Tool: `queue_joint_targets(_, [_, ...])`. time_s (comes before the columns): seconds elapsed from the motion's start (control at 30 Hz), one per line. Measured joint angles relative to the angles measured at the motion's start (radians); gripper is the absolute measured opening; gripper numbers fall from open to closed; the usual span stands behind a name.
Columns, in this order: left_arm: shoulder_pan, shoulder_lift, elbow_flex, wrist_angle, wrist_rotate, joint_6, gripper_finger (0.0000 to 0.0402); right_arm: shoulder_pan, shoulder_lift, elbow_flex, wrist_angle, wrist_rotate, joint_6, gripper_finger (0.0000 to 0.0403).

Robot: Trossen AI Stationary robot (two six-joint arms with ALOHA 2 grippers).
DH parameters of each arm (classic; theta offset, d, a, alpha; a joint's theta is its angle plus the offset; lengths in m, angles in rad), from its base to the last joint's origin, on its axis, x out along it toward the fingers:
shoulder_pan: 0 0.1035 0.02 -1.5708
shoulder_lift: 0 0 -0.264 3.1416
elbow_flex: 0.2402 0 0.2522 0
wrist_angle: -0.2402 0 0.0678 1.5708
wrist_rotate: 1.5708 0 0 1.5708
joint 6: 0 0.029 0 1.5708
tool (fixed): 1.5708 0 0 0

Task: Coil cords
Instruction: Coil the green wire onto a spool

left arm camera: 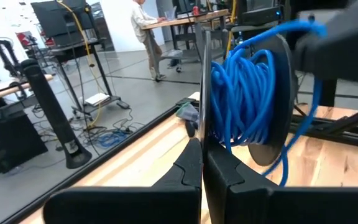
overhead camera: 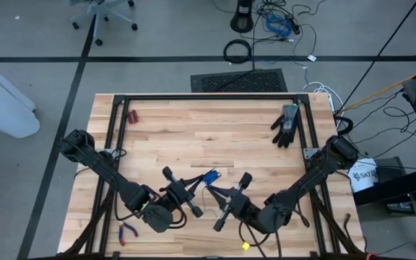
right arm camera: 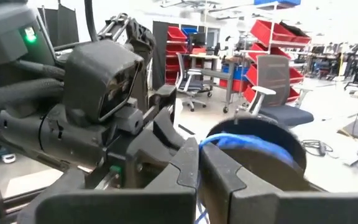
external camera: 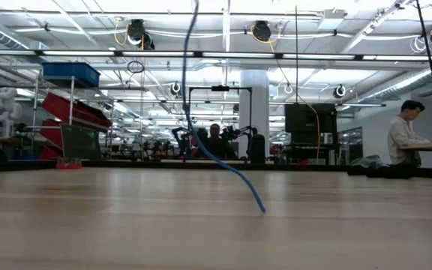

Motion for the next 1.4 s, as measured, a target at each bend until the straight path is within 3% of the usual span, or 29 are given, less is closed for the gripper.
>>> queue_joint_targets(0.23, [0.002, 0.000, 0.000, -0.018, -0.016, 0.002, 0.0000, -0.016, 0.000, 0.000, -0.012, -0.075, 0.063, 0.0002])
queue_joint_targets(0.57, [0.003, 0.004, 0.000, -0.069, -0.035, -0.001, 0.0000, -0.016, -0.001, 0.000, -0.016, -0.080, 0.055, 0.0002])
queue_joint_targets(0.97, [0.002, 0.004, -0.001, -0.060, -0.028, -0.009, 0.0000, -0.041, -0.002, 0.001, -0.149, -0.143, 0.169, 0.0002])
queue_joint_targets(1.27, [0.004, 0.004, -0.002, 0.038, 0.073, 0.038, 0.0000, -0.035, -0.003, 0.003, -0.230, -0.152, 0.216, 0.0005])
queue_joint_targets(1.4, [0.005, 0.004, -0.002, 0.046, 0.083, 0.044, 0.0000, -0.032, -0.003, 0.003, -0.240, -0.151, 0.215, 0.0031])
